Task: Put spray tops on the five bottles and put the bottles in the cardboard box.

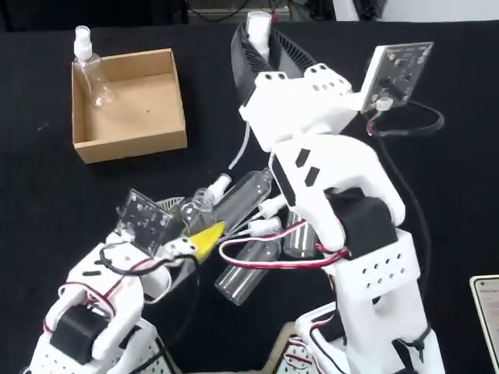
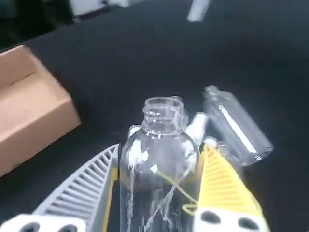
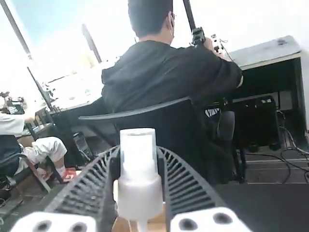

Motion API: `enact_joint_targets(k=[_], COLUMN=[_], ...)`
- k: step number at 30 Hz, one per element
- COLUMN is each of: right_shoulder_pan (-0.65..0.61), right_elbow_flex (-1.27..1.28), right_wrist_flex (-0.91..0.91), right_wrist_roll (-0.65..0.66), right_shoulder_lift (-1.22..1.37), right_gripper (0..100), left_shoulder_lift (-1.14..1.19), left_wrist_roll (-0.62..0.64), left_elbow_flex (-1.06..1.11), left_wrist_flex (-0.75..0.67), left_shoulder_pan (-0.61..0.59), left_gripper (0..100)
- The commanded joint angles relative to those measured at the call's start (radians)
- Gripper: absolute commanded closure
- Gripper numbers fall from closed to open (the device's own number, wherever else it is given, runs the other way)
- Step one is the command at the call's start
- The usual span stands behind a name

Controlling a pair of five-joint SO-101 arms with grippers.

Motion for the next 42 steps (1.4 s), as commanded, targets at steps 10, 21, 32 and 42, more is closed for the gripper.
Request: enact_joint_targets(k=[10, 21, 32, 42], right_shoulder_pan=[-0.092, -0.103, -0.126, -0.127], right_elbow_flex=[0.036, 0.122, 0.124, 0.183], right_wrist_flex=[-0.032, -0.098, -0.032, -0.032], right_wrist_roll=[0.000, -0.008, -0.008, -0.008], right_shoulder_lift=[-0.018, -0.024, -0.027, -0.170], right_gripper=[98.7, 98.8, 98.8, 98.8], left_shoulder_lift=[-0.009, -0.009, -0.009, -0.009], left_wrist_roll=[-0.005, -0.005, -0.006, -0.006], left_elbow_flex=[-0.012, -0.015, -0.012, -0.012], left_wrist_flex=[-0.003, -0.005, -0.005, -0.005], left_shoulder_pan=[0.038, 0.028, 0.027, 0.027], left_gripper=[81, 81, 81, 81])
